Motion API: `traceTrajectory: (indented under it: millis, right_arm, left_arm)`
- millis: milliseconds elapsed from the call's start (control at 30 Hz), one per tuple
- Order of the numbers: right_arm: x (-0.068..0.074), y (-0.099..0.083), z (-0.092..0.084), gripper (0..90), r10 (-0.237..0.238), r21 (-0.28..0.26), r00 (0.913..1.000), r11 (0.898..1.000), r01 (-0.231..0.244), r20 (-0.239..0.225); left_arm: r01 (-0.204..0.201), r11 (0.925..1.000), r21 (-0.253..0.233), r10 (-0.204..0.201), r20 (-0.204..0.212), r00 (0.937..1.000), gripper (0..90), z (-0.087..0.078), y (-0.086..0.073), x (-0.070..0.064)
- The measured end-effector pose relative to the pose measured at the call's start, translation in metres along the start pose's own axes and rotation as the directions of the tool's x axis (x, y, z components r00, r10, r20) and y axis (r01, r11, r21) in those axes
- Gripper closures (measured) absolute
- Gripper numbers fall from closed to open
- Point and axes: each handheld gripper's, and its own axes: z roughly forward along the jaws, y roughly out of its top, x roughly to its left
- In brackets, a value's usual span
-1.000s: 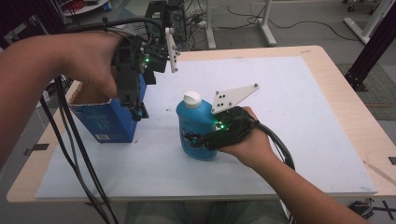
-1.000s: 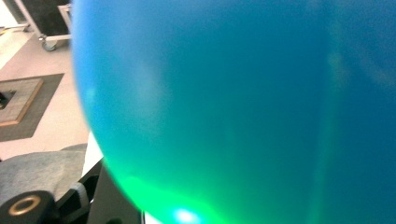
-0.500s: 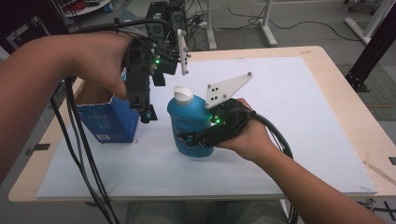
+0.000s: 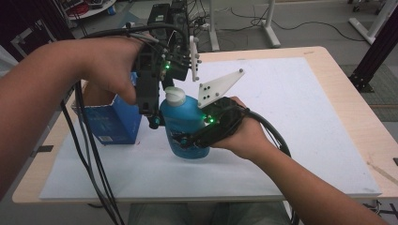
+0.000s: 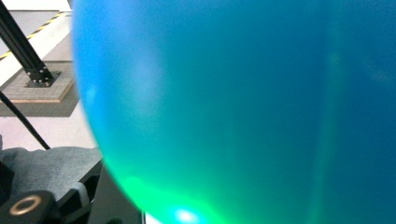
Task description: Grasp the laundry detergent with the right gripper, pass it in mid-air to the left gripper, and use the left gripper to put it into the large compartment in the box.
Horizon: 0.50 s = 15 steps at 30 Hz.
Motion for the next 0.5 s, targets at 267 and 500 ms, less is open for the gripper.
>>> traceTrajectory:
  millis: [267,500]
  right_arm:
    - [-0.0001,0.0052,0.0075,47.5,0.008,-0.004,0.9998,1.000,-0.008,-0.020]
    - [0.0001,0.0092,0.0108,47.5,0.018,-0.014,0.9994,1.000,-0.018,-0.028]
  left_arm:
    - [-0.005,1.0000,-0.001,0.005,-0.003,1.0000,1.7,0.0030,0.0038,-0.0037]
    - [-0.012,0.9999,0.000,0.012,-0.011,0.9999,1.7,0.0039,0.0057,-0.0053]
